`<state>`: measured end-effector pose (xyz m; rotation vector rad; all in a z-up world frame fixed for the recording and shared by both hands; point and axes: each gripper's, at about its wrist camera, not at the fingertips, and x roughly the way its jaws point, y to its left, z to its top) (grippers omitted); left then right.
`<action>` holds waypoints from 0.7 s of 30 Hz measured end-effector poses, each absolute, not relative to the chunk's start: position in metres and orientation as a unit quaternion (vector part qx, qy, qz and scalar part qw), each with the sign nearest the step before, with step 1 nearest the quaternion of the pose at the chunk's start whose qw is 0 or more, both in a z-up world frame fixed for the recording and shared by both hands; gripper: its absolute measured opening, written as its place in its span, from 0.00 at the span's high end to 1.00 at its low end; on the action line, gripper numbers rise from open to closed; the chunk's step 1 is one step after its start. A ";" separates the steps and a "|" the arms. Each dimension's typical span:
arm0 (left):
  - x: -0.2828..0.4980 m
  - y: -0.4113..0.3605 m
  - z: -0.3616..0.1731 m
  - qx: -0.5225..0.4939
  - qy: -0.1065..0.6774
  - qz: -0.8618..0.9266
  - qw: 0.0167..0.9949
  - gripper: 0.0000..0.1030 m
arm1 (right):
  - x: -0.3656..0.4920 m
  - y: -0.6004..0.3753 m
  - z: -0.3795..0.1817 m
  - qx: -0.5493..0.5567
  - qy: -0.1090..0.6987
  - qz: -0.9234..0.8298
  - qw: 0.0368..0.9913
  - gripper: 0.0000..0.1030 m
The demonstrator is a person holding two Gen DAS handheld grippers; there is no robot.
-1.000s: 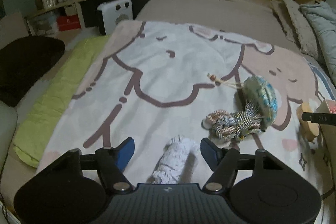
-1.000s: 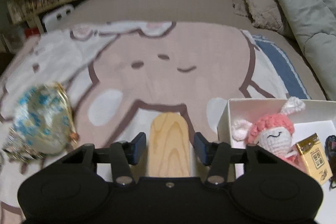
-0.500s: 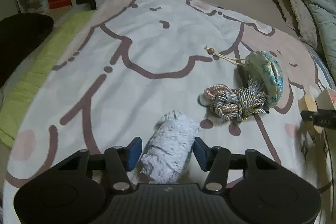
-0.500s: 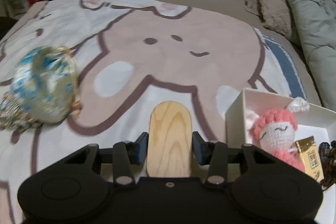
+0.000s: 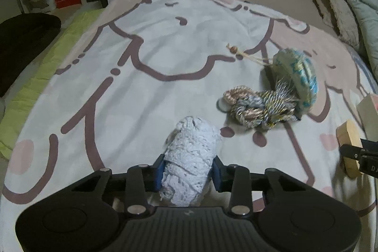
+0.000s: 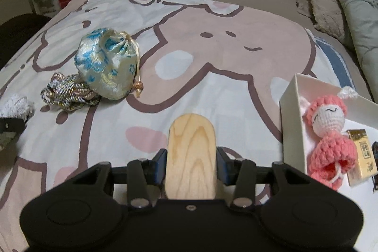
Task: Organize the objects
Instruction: 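Carry the lace roll and wooden block with both grippers over the white box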
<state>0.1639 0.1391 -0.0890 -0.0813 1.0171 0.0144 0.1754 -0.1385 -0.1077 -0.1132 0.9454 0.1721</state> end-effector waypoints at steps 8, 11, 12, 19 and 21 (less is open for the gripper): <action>0.154 0.126 -0.056 -0.051 0.443 0.006 0.895 0.62 | 0.167 -0.155 -0.075 -0.030 0.421 0.089 0.902 0.56; 0.149 0.117 -0.042 -0.054 0.427 -0.002 0.902 0.62 | 0.161 -0.162 -0.061 -0.023 0.408 0.087 0.909 0.56; 0.148 0.113 -0.038 -0.054 0.423 -0.005 0.905 0.62 | 0.159 -0.164 -0.056 -0.021 0.404 0.087 0.910 0.56; 0.131 0.084 -0.012 -0.055 0.392 -0.041 0.918 0.62 | 0.140 -0.176 -0.027 -0.013 0.381 0.087 0.921 0.56; 0.127 0.078 -0.007 -0.058 0.385 -0.052 0.920 0.62 | 0.134 -0.180 -0.020 -0.011 0.379 0.085 0.922 0.56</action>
